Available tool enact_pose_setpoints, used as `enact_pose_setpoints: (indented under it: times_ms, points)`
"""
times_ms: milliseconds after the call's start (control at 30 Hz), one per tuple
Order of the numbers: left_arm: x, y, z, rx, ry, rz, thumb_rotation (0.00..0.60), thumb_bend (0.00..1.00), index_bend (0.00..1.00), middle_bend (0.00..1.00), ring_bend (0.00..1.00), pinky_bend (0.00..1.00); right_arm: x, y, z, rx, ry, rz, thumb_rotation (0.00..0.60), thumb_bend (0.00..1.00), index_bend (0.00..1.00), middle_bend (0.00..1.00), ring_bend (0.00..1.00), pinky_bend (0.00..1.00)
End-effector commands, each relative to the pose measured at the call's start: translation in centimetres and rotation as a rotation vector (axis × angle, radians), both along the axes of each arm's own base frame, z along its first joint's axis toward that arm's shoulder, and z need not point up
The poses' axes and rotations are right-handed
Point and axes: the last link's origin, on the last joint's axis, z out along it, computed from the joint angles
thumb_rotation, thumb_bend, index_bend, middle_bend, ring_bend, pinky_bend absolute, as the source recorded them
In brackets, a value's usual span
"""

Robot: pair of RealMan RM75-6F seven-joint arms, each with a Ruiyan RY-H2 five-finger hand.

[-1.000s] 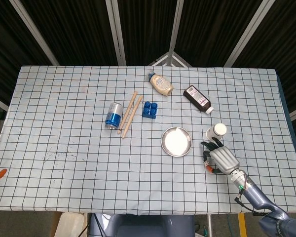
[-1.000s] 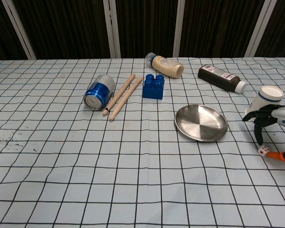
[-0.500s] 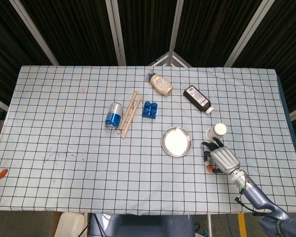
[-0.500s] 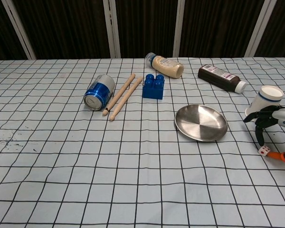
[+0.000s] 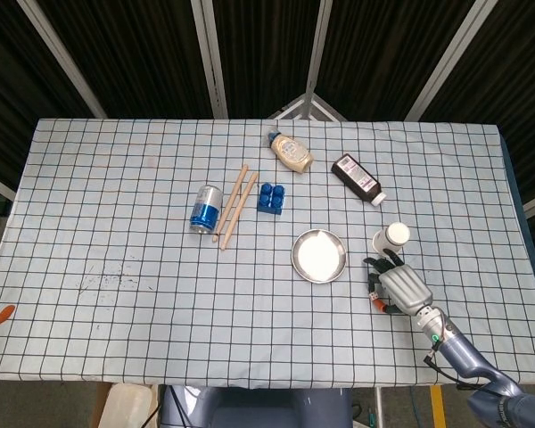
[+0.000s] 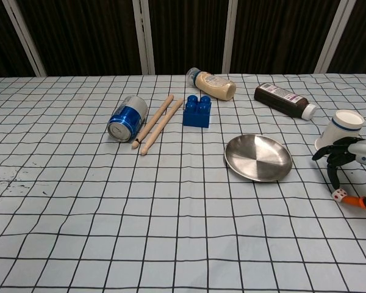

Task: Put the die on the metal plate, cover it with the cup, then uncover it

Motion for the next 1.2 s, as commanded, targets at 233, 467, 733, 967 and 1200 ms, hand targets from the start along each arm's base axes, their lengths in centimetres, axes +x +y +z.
enact_pose_setpoints:
  times_ms: [233,467,733,967,1200]
  points:
    - [0.0,0.0,0.1,0.001,-0.007,0.000,0.600,0.13,0.13,0.00,0.00,0.06,0.6,-0.1,1.1,-0.021,0.005,0.024,0.600,0.43,0.59,0.18,0.21,0.05]
    - [-0.1,-0.1,0.4,0.007,-0.018,0.001,0.600,0.13,0.13,0.00,0.00,0.06,2.3,0.2,2.5,-0.027,0.016,0.052,0.600,0.43,0.59,0.18,0.21,0.05]
    - [-0.1,-0.1,0.6,0.009,-0.030,-0.004,0.600,0.13,0.13,0.00,0.00,0.06,6.2,-0.1,2.1,0.015,-0.003,0.090,0.600,0.43,0.59,0.18,0.21,0.05]
    - [-0.1,-0.1,0.8,0.012,-0.045,-0.012,0.600,0.13,0.13,0.00,0.00,0.06,9.7,-1.4,1.1,0.039,-0.022,0.127,0.600,0.43,0.59,0.18,0.21,0.06]
    - [-0.2,0.0,0.8,0.004,-0.048,-0.015,0.600,0.13,0.13,0.00,0.00,0.06,11.6,-3.6,-0.3,0.044,-0.034,0.110,0.600,0.43,0.59,0.18,0.21,0.06]
